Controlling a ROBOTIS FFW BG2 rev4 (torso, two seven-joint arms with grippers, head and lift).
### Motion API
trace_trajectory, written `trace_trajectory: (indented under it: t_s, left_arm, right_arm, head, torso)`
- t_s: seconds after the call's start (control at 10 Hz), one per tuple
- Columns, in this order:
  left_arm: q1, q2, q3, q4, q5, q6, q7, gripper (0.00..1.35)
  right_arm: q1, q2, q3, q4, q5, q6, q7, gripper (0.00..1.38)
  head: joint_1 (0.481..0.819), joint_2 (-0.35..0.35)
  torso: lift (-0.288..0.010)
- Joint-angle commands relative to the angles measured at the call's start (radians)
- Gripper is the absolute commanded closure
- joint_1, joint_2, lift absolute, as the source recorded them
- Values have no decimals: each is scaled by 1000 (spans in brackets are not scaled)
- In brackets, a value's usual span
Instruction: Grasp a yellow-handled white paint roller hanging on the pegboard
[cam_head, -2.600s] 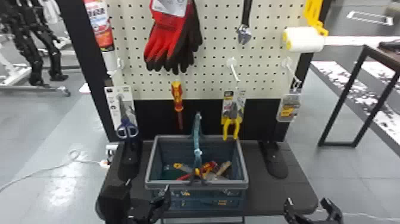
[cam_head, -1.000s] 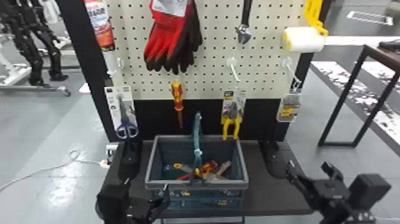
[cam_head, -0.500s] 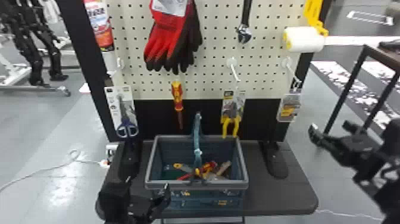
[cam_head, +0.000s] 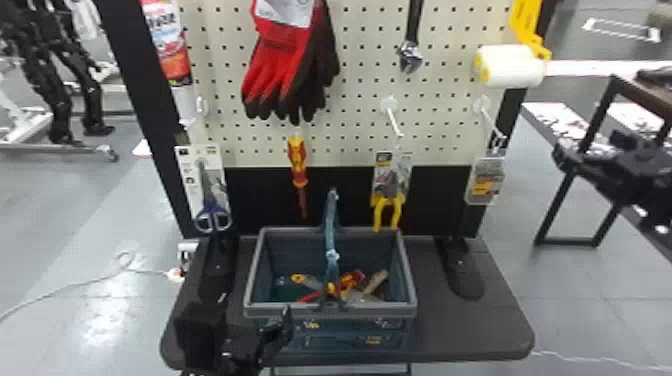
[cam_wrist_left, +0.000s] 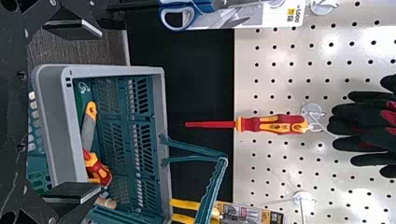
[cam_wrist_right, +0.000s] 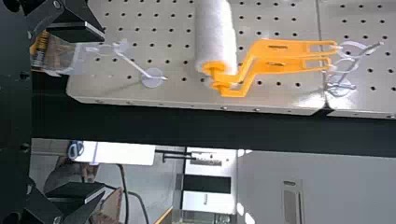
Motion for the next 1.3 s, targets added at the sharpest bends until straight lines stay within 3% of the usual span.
trace_trajectory:
  t_s: [0.0,0.1,0.2,0.5,0.9,1.2]
  left_arm:
    - [-10,1,-6,8,3,-2,0,153]
    - [-17,1,-12,16,3,-3,0,153]
    - [-23,1,-17,21,3,-2,0,153]
    - [-34,3,-23,28,5,-2,0,153]
    - [-54,5,-38,47,9,-2,0,153]
    - [-57,5,-43,50,11,0,0,153]
  right_arm:
    - [-81,-23,0,28,17,42,39,162]
    - [-122,-45,1,29,26,76,70,162]
    - [-174,-83,15,31,6,108,87,162]
    - [-327,-197,190,126,-101,158,105,162]
    - [-492,-277,468,247,-272,174,119,162]
    - [-528,-301,508,216,-256,191,130,162]
  head:
    - [549,0]
    - [549,0]
    - [549,0]
    - [549,0]
    - [549,0]
    - [549,0]
  torso:
    - [-100]
    - [-100]
    - [-100]
    - [-100]
    - [-100]
    - [-100]
